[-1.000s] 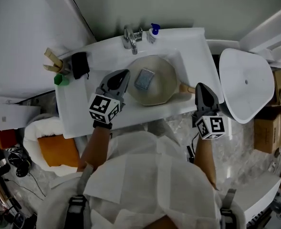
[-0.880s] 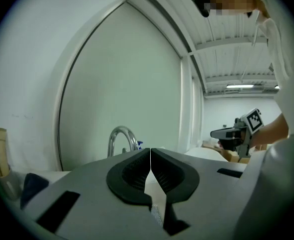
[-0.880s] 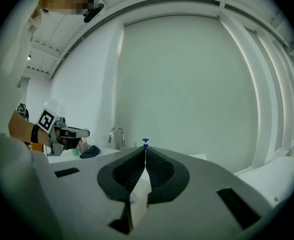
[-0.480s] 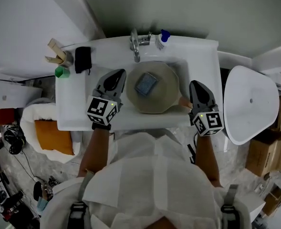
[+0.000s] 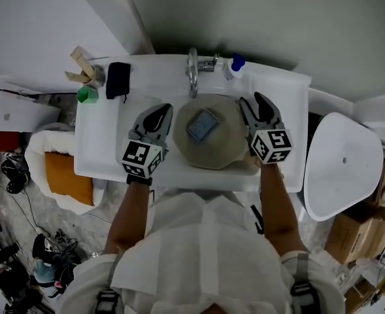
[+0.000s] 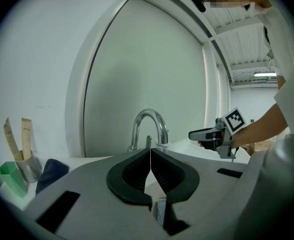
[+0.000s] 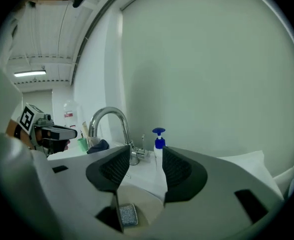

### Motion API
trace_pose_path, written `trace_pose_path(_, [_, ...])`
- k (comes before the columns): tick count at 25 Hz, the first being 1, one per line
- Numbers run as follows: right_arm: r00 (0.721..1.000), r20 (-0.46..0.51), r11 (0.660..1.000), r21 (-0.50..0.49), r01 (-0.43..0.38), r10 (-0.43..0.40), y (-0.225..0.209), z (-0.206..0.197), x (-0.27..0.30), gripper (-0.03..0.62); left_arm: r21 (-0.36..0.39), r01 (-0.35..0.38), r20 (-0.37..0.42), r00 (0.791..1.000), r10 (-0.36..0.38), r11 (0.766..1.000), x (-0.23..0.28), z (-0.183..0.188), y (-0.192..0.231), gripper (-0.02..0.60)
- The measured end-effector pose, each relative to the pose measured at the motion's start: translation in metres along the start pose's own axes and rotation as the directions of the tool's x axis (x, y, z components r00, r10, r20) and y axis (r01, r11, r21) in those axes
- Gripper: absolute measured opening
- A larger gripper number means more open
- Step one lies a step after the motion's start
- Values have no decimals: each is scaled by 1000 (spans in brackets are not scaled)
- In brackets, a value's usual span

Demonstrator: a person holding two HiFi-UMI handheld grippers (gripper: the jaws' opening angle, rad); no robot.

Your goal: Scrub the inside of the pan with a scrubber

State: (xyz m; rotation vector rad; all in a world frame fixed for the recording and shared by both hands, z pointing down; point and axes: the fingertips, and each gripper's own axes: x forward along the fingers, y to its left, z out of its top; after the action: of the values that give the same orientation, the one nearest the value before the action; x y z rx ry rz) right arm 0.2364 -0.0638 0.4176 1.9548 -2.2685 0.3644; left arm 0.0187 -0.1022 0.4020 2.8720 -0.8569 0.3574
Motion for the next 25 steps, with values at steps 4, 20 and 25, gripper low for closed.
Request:
trace_pose_path(4, [999,-43,1000,4,-14,14,-12,-15,34,200,-14,-11,-29,1000,11,1000,4,-13,-2,17])
trace_pose_path(20, [988,-156,999,-39,-21,15,-33,-49,123,222,-33,-48,-75,996,46,998,11,-28,0,17])
trace_pose_path(25, [980,-199,998,-53,-21,10,-38,-66,142,222,-31,-56,-77,996,53,998,14,-26,3,17])
